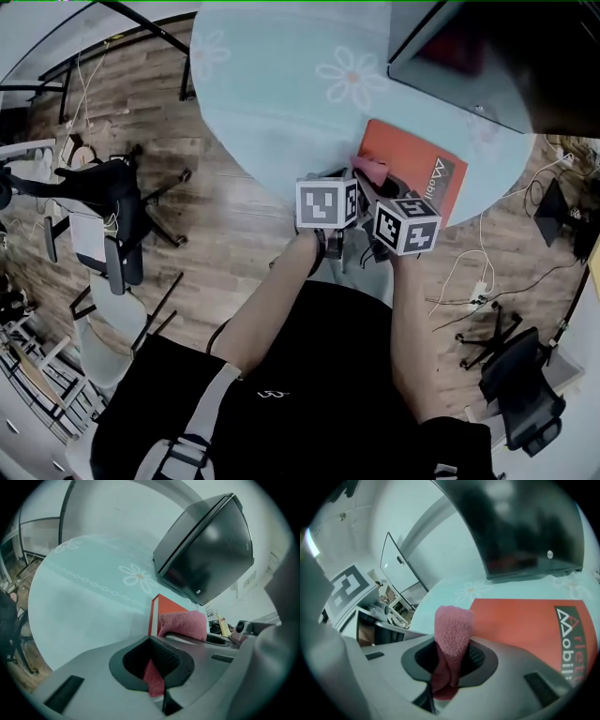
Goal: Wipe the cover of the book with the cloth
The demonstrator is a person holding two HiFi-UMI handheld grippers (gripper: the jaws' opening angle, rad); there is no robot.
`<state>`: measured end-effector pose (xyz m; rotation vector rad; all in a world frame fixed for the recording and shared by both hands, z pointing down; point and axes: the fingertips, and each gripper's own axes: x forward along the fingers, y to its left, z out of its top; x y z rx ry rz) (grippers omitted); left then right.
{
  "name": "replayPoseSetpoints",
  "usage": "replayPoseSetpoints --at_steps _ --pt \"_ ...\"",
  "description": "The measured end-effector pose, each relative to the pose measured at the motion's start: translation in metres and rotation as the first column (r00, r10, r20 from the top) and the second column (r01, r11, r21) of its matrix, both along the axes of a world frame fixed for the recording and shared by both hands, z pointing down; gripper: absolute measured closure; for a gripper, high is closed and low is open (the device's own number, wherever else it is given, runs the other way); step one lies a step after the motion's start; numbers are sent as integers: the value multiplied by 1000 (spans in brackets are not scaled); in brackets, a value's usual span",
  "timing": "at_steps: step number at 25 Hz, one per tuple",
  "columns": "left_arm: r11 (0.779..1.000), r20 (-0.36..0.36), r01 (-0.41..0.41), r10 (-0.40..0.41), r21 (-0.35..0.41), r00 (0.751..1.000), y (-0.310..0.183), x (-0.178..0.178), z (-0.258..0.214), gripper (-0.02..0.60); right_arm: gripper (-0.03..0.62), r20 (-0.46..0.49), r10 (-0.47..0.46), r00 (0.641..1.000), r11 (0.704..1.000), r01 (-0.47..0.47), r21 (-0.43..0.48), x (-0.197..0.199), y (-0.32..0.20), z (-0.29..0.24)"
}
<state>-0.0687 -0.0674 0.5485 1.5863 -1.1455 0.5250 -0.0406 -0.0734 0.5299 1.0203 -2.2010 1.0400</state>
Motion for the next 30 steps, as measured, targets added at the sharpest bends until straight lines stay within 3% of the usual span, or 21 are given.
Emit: replayPoseSetpoints --at_steps 11,22,30 --pt "998 -27 -54 54 11 998 -1 35 -9 568 502 -4 81 997 997 -81 -10 36 5 -2" --pt "1000 51 -6 5 25 999 2 48 -8 568 502 6 39 999 999 -39 -12 53 15 -2" --pt "1000 81 -21 19 21 997 13 76 -9 568 501 46 46 998 998 -45 -33 80 26 -3"
